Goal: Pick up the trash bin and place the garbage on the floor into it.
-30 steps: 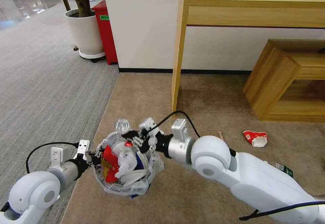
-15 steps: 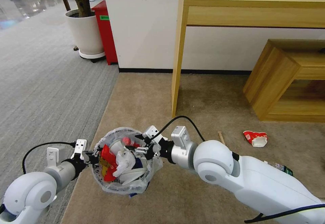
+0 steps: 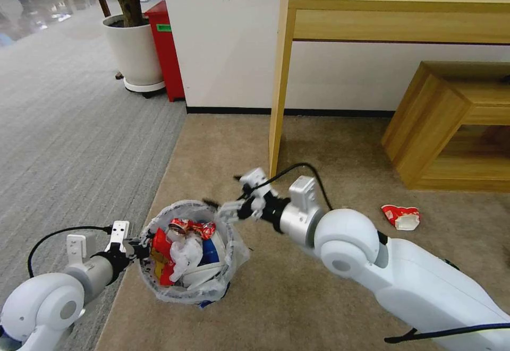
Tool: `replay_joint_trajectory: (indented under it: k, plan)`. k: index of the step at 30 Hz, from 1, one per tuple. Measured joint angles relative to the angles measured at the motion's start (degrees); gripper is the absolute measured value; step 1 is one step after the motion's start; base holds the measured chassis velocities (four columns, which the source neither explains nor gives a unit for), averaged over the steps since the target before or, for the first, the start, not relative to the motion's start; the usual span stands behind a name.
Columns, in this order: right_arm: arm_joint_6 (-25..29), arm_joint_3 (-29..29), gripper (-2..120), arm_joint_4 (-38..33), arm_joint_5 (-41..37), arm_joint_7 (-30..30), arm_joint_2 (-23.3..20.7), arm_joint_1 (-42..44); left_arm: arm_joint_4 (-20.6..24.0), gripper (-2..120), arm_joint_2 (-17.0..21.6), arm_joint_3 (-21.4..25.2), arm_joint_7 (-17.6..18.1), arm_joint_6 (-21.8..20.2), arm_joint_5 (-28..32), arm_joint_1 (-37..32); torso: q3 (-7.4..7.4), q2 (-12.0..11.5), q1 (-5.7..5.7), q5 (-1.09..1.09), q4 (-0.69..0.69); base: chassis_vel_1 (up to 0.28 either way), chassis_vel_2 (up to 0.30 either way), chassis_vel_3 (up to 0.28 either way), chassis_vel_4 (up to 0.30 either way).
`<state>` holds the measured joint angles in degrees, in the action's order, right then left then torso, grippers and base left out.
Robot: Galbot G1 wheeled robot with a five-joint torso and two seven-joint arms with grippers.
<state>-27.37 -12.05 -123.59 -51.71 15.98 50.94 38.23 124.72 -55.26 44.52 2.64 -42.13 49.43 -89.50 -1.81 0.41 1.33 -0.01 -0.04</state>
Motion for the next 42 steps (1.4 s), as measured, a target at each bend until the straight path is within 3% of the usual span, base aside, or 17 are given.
replay_joint_trajectory:
  k: [1,4,6,8,9,12,16,23,30,33,35,39,42]
  plan:
    - [0.00,0.00,100,0.00,0.00,0.00,0.00,0.00,0.00,0,0.00,0.00,0.00,0.00,0.00,0.00,0.00,0.00,0.00,0.00,0.00,0.000,0.000,0.000,0.000]
    - [1.78,8.59,100,1.51,6.11,-0.32,0.19,9.70,0.49,0,-0.99,0.25,-0.29,0.00,-0.64,-0.61,0.00,0.00,0.00,0.01,-0.02,0.000,0.000,0.000,0.000]
    - [1.91,10.40,100,1.71,7.16,-0.49,0.32,11.85,0.58,0,-1.16,0.29,-0.35,0.00,-0.72,-0.71,0.00,0.00,0.00,0.02,-0.02,0.000,0.000,0.000,0.000]
    - [2.00,15.88,100,1.99,10.08,-1.22,0.87,17.40,0.96,0,-1.58,0.42,-0.40,0.00,-0.91,-0.96,0.01,0.00,0.00,0.01,-0.02,0.000,0.000,0.000,0.000]
    - [2.00,15.88,100,1.99,10.08,-1.22,0.87,17.40,0.96,0,-1.58,0.42,-0.40,0.00,-0.91,-0.96,0.01,0.00,0.00,0.01,-0.02,0.000,0.000,0.000,0.000]
    - [3.64,23.88,100,3.07,17.36,-4.65,1.95,26.29,1.60,0,-2.39,0.82,-1.40,0.00,-2.27,-1.75,0.01,0.00,0.00,0.00,0.00,0.000,0.000,0.000,0.000]
    - [5.05,27.54,100,3.90,20.45,-6.39,2.91,31.21,2.08,0,-2.66,0.95,-2.09,0.00,-3.12,-2.30,0.00,0.00,0.00,0.01,0.00,0.000,0.000,0.000,0.000]
    - [6.37,31.30,100,4.16,21.98,-7.41,4.60,36.06,2.82,0,-3.09,0.61,-2.84,0.00,-4.16,-2.74,0.00,0.00,0.00,0.00,0.00,-0.081,-0.074,0.065,0.073]
    - [7.99,31.91,100,5.66,21.80,-8.38,5.24,35.66,3.00,0,-3.54,0.96,-3.72,0.00,-5.05,-3.56,0.00,0.00,-0.01,-0.03,0.00,-0.216,-0.193,0.209,0.197]
    - [8.39,31.91,100,6.20,21.60,-8.91,5.54,35.65,3.27,0,-3.61,1.18,-3.91,0.00,-5.17,-3.88,-0.01,0.00,0.00,0.06,-0.01,-0.241,-0.252,0.224,0.254]
    - [8.69,31.84,100,6.58,21.47,-9.19,5.82,35.74,3.48,0,-3.69,1.26,-3.99,0.00,-5.24,-4.05,0.00,0.01,-0.01,-0.05,0.00,-0.250,-0.271,0.242,0.250]
    - [9.02,31.65,100,7.03,21.45,-9.33,6.09,35.92,3.74,0,-3.81,1.30,-4.09,0.00,-5.38,-4.30,0.00,0.00,-0.01,0.05,0.00,-0.243,-0.261,0.257,0.251]
    - [9.08,31.64,100,7.13,21.44,-9.35,6.10,35.93,3.78,0,-3.88,1.29,-4.30,0.00,-5.49,-4.32,0.01,0.00,-0.01,-0.03,0.01,-0.297,-0.297,0.287,0.310]
